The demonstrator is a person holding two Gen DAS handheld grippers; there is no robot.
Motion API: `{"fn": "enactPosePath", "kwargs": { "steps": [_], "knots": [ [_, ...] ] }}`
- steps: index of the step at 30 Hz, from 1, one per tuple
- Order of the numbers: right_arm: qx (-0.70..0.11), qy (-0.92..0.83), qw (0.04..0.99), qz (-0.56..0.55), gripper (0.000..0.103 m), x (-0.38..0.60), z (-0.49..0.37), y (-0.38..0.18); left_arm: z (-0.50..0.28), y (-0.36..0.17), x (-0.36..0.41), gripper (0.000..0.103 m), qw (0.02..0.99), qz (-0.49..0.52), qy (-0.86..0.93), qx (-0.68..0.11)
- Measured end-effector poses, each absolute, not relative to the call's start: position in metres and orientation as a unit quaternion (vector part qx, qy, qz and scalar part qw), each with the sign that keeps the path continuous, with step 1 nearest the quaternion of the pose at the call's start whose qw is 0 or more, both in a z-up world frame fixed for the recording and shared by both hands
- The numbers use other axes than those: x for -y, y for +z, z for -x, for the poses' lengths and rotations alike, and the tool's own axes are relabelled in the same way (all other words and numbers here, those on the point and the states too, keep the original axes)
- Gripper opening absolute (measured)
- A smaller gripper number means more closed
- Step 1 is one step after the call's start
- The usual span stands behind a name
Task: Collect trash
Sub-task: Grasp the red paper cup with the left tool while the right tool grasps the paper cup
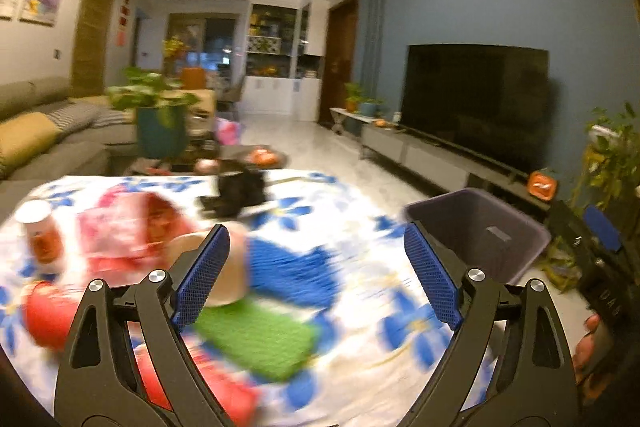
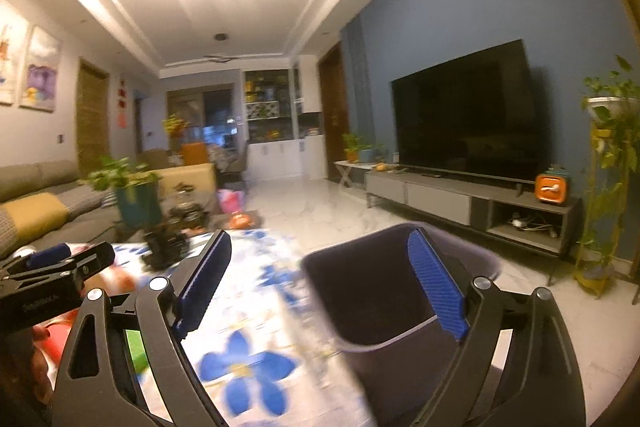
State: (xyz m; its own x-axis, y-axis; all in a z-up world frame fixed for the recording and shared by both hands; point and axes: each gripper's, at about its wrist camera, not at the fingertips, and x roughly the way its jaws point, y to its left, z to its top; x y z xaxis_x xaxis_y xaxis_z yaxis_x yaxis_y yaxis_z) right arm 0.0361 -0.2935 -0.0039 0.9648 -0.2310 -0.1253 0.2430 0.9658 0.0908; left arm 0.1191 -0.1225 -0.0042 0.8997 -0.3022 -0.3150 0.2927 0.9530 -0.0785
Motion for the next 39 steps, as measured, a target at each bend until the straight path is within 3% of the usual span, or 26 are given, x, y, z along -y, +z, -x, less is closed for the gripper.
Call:
{"fn": "enactPosePath", "kwargs": {
  "steps": [7, 14, 19, 25, 32, 39],
  "knots": [
    [-0.079, -0.059, 0.994, -0.055, 0.087, 0.24, -0.031, -0.024, -0.088, -0.036, 0.031, 0.087, 0.981, 0.011, -0.098, -0.17],
    [-0.113, -0.013, 0.993, -0.021, 0.087, 0.18, -0.037, -0.046, -0.082, -0.061, -0.007, 0.087, 0.973, 0.039, -0.118, -0.195],
    [-0.123, -0.004, 0.992, -0.008, 0.087, 0.162, -0.041, -0.054, -0.096, -0.075, -0.002, 0.077, 0.955, 0.04, -0.194, -0.22],
    [-0.13, -0.005, 0.991, -0.004, 0.087, 0.158, -0.047, -0.061, -0.12, -0.095, -0.012, 0.057, 0.92, 0.105, -0.268, -0.267],
    [-0.141, 0.001, 0.99, -0.007, 0.087, 0.157, -0.055, -0.068, -0.118, -0.1, -0.003, 0.019, 0.894, 0.107, -0.328, -0.286],
    [-0.152, 0.005, 0.988, -0.006, 0.087, 0.156, -0.061, -0.073, -0.113, -0.101, 0.002, 0.002, 0.888, 0.127, -0.333, -0.29]
  ]
}}
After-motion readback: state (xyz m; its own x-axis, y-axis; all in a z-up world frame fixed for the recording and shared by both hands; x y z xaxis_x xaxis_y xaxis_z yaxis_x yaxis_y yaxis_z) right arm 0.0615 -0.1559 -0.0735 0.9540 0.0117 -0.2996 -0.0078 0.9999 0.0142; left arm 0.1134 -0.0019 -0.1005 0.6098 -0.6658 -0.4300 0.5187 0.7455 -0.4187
